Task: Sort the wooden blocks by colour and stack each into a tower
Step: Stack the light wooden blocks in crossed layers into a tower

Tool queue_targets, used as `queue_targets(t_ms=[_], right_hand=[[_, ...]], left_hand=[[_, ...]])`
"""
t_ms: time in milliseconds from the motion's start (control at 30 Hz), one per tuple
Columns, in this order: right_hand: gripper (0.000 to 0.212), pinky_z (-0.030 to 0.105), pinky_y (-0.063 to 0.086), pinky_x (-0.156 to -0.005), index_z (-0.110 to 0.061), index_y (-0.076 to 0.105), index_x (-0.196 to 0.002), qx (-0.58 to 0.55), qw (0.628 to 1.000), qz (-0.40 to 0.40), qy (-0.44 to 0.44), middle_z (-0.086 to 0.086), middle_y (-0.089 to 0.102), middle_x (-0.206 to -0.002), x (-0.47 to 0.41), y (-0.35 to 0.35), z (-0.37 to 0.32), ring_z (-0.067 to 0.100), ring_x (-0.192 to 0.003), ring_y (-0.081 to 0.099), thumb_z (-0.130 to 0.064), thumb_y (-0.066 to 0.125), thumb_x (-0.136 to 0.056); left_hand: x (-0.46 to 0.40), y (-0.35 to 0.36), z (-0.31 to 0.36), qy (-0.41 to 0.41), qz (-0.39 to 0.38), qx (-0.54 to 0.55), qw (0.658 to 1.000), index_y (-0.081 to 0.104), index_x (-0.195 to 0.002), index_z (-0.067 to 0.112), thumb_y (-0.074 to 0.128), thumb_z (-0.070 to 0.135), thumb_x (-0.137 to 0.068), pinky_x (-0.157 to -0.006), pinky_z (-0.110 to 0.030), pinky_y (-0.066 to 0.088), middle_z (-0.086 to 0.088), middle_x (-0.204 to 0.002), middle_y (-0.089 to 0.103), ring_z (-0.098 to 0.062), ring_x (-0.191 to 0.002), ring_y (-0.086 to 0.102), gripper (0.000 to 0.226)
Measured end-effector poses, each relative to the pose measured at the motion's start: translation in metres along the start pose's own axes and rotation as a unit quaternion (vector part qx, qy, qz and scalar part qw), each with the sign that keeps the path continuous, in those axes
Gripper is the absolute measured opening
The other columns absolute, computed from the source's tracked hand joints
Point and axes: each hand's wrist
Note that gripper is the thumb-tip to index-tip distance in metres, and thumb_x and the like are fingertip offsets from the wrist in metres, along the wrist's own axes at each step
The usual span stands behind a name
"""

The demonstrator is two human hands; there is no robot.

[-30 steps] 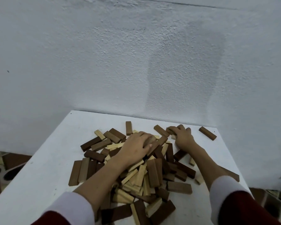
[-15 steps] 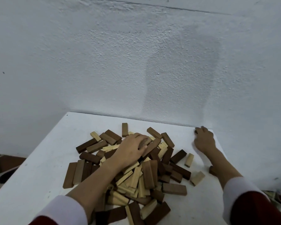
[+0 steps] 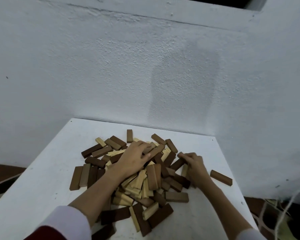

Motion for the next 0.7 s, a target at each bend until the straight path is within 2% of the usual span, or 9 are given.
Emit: queue_targets(t_ms=[67,100,167,233,300,367,500,600,700], right_hand=[[0.048,0.026,0.030,-0.102,-0.007,0.051,-0.132,-0.007,1.000,-0.013,-0.018,0.016,0.051,-0.132,0.007,-0.006,-0.002,0.031,-0.122,0.043,0.003,0.030,-0.090],[0.045,0.030,0.032,-0.105,-0.006,0.050,-0.132,-0.009,1.000,-0.011,0.001,0.016,0.051,-0.134,0.009,-0.009,-0.001,0.031,-0.123,0.044,0.002,0.035,-0.091],[0.045,0.037,0.031,-0.108,-0.003,0.052,-0.130,0.006,0.997,0.046,0.068,0.016,0.051,-0.135,0.018,-0.018,0.007,0.033,-0.126,0.044,0.008,0.047,-0.086],[0.040,0.042,0.030,-0.108,-0.003,0.057,-0.125,0.043,0.981,0.113,0.153,0.017,0.053,-0.134,0.033,-0.025,0.019,0.035,-0.125,0.044,0.004,0.046,-0.087],[0.033,0.043,0.033,-0.103,-0.010,0.059,-0.120,0.086,0.961,0.103,0.240,0.012,0.050,-0.135,0.048,-0.030,0.028,0.035,-0.124,0.041,-0.007,0.040,-0.093],[0.029,0.041,0.036,-0.097,-0.013,0.056,-0.116,0.071,0.955,0.067,0.280,0.011,0.046,-0.134,0.061,-0.031,0.025,0.034,-0.121,0.036,-0.012,0.036,-0.096],[0.036,0.038,0.035,-0.097,-0.011,0.047,-0.132,0.098,0.966,0.046,0.234,0.013,0.039,-0.138,0.075,-0.023,0.009,0.032,-0.123,0.034,-0.012,0.037,-0.097],[0.039,0.035,0.031,-0.102,-0.003,0.048,-0.133,-0.012,0.983,0.058,0.174,0.020,0.043,-0.136,0.077,-0.012,-0.009,0.036,-0.123,0.036,-0.003,0.040,-0.095],[0.041,0.037,0.030,-0.105,-0.001,0.050,-0.131,-0.084,0.981,0.093,0.149,0.020,0.044,-0.137,0.089,-0.003,-0.032,0.035,-0.124,0.037,0.003,0.043,-0.091]], left_hand=[[0.008,-0.001,0.007,0.011,0.006,0.002,1.000,0.047,-0.136,0.016,0.049,0.021,-0.097,-0.103,-0.023,0.023,-0.003,-0.137,0.046,-0.018,-0.128,0.034,0.040],[0.010,-0.002,0.007,0.013,0.011,0.006,1.000,0.047,-0.136,0.016,0.049,0.020,-0.097,-0.103,-0.023,0.023,-0.003,-0.137,0.046,-0.018,-0.128,0.033,0.040],[0.017,-0.004,0.007,0.011,0.022,0.017,1.000,0.047,-0.135,0.015,0.049,0.018,-0.096,-0.105,-0.025,0.024,-0.003,-0.136,0.046,-0.018,-0.128,0.033,0.040],[0.024,-0.008,0.007,0.008,0.041,0.027,0.999,0.049,-0.134,0.014,0.050,0.016,-0.095,-0.104,-0.024,0.024,-0.003,-0.135,0.047,-0.018,-0.129,0.033,0.038],[0.033,-0.010,0.005,0.005,0.061,0.027,0.998,0.052,-0.131,0.012,0.052,0.016,-0.095,-0.102,-0.023,0.024,-0.003,-0.134,0.048,-0.018,-0.128,0.034,0.036],[0.044,-0.012,0.002,-0.001,0.078,0.023,0.997,0.053,-0.129,0.010,0.053,0.014,-0.094,-0.103,-0.025,0.025,-0.006,-0.132,0.049,-0.020,-0.127,0.036,0.035],[0.067,-0.015,-0.008,-0.025,0.112,0.039,0.993,0.056,-0.126,0.011,0.053,0.011,-0.093,-0.099,-0.018,0.024,-0.005,-0.130,0.049,-0.017,-0.124,0.035,0.033],[0.087,-0.017,-0.015,-0.038,0.136,0.051,0.989,0.057,-0.123,0.012,0.053,0.008,-0.093,-0.099,-0.016,0.022,-0.004,-0.129,0.049,-0.014,-0.122,0.035,0.031],[0.111,-0.023,-0.016,-0.031,0.156,0.055,0.986,0.060,-0.117,0.015,0.052,0.004,-0.092,-0.091,-0.006,0.022,0.002,-0.119,0.050,0.002,-0.108,0.035,0.029]])
Point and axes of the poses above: each hand's wrist, its own x-axis away from the middle knuckle, its own y-axis out of the palm, z = x × y
